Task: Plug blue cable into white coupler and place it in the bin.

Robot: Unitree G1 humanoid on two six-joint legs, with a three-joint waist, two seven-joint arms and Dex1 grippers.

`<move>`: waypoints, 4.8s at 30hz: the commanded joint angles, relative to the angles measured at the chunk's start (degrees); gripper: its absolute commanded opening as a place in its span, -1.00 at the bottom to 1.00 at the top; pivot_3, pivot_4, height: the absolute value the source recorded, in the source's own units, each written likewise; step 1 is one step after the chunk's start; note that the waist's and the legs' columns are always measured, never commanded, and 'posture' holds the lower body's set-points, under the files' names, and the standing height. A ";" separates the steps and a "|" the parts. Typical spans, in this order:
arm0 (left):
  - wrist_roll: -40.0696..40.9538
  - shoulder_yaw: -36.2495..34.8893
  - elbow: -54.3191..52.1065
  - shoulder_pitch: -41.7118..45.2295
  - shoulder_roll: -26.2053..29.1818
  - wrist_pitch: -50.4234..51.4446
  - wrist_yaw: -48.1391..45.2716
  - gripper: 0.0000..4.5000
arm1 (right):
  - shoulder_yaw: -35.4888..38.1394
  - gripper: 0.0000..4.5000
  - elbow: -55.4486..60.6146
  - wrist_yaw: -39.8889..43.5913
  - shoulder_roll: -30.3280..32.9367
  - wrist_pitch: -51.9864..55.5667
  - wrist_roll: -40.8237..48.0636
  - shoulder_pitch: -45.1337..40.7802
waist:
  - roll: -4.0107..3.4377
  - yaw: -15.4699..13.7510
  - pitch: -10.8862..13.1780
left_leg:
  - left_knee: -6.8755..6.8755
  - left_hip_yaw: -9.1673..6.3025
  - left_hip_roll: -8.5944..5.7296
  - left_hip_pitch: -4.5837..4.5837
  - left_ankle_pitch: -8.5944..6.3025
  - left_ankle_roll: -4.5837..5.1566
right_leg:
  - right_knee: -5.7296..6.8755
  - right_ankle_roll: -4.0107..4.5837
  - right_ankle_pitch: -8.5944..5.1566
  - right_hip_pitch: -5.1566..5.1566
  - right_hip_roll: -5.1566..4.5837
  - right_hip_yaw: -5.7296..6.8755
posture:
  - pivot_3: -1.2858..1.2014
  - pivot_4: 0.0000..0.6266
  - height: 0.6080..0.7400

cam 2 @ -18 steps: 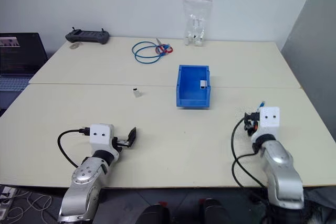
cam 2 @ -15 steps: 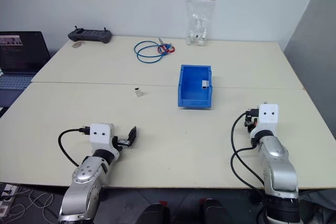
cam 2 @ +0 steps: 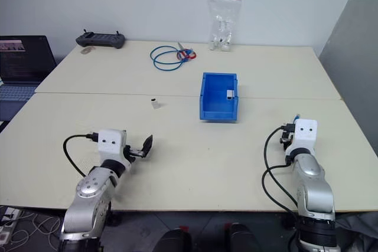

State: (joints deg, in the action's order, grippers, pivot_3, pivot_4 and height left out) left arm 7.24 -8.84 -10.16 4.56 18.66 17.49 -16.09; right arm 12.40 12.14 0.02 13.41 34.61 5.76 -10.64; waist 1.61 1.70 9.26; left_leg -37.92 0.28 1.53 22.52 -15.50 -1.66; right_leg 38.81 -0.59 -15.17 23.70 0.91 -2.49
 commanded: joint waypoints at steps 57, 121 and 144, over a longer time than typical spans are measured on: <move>17.53 3.32 -11.11 0.67 22.75 12.53 -47.94 1.00 | -28.94 -0.97 -0.26 57.86 23.41 -8.75 8.39 -12.22 | 0.23 2.90 0.67 | -0.02 -0.01 0.30 0.11 0.01 0.04 | 0.12 0.03 -0.03 0.28 0.28 -0.09 | 0.03 -0.52 1.00; 5.31 22.97 40.05 33.74 16.48 -5.70 -72.64 -0.90 | -8.11 0.68 23.32 41.33 23.40 17.23 29.45 6.99 | 0.18 0.04 0.73 | -0.17 -0.11 0.01 0.30 0.11 0.15 | 0.19 0.13 0.09 0.30 0.36 0.11 | 0.03 -0.52 1.00; 44.99 4.33 3.14 24.57 9.93 52.10 -47.88 -0.90 | -1.84 0.68 9.19 13.08 6.73 37.42 83.57 -9.63 | 0.25 0.08 0.80 | -0.22 -0.16 -0.04 0.38 0.12 0.14 | 0.21 0.13 0.10 0.33 0.02 0.12 | 0.03 -0.52 1.00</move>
State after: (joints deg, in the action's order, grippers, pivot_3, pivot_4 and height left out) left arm 49.82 -2.79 -4.90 28.88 28.72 69.59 -64.51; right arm 11.31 19.86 14.44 19.42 73.18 85.64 -19.51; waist 1.86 1.78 10.07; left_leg -38.14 0.14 1.49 22.90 -15.38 -1.52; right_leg 39.01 -0.47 -15.06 24.03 0.92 -2.38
